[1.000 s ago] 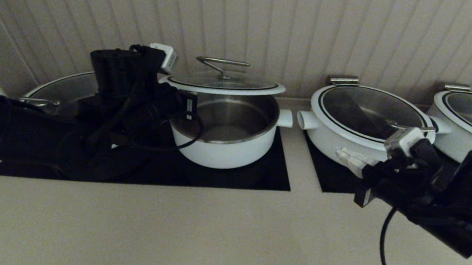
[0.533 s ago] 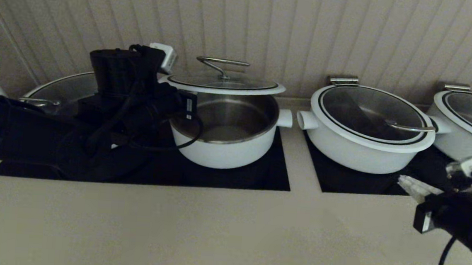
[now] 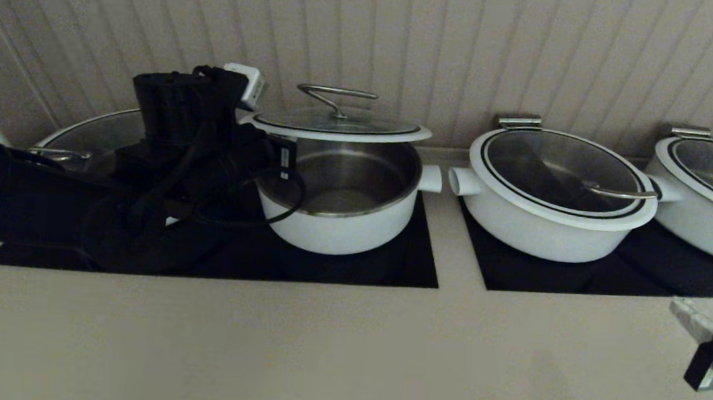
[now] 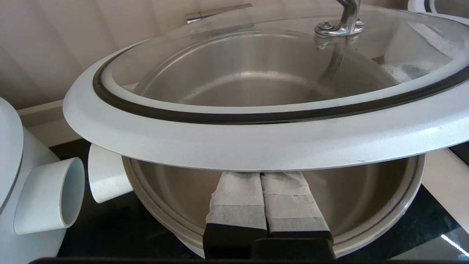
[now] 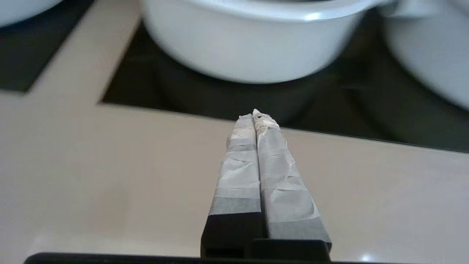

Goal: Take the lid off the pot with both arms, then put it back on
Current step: Open the pot lid completely

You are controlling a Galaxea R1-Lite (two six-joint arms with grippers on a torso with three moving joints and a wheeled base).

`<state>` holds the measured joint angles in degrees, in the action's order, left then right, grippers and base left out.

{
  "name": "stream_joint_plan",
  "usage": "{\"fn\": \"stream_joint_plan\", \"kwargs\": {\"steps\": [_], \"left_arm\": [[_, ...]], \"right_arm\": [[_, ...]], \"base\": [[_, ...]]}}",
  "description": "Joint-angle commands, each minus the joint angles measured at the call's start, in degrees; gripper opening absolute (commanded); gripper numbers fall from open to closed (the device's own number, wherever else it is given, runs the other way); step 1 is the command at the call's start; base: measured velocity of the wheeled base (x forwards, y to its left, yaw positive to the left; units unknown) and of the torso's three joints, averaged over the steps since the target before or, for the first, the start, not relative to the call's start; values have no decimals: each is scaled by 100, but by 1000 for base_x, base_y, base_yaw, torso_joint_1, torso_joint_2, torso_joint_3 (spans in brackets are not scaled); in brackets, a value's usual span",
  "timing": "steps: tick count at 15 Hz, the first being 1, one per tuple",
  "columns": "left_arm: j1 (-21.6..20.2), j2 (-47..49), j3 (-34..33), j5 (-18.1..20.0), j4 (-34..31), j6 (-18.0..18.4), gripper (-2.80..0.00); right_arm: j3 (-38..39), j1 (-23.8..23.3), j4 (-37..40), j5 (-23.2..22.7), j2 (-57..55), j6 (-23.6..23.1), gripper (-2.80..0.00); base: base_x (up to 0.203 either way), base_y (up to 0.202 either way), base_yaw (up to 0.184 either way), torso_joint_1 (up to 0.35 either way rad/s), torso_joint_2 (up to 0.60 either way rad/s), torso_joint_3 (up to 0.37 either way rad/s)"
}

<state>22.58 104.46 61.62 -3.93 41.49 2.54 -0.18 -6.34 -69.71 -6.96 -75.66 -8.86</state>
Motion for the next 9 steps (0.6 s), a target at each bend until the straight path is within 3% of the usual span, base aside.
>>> {"fn": "stream_joint_plan", "kwargs": {"steps": [1, 4, 9], "left_arm": [[1, -5, -1, -2, 26, 1, -280], [1, -5, -1, -2, 28, 1, -280], [1, -11, -19, -11, 35, -7, -280]], "right_arm": [[18, -169, 34, -29, 431, -13, -280], [18, -166, 1137, -165, 1357, -32, -280], [18, -166, 4116, -697, 3354, -330, -280]], "base": [[0, 0, 0, 0, 0, 0], [0, 0, 0, 0, 0, 0], [0, 0, 0, 0, 0, 0]]}}
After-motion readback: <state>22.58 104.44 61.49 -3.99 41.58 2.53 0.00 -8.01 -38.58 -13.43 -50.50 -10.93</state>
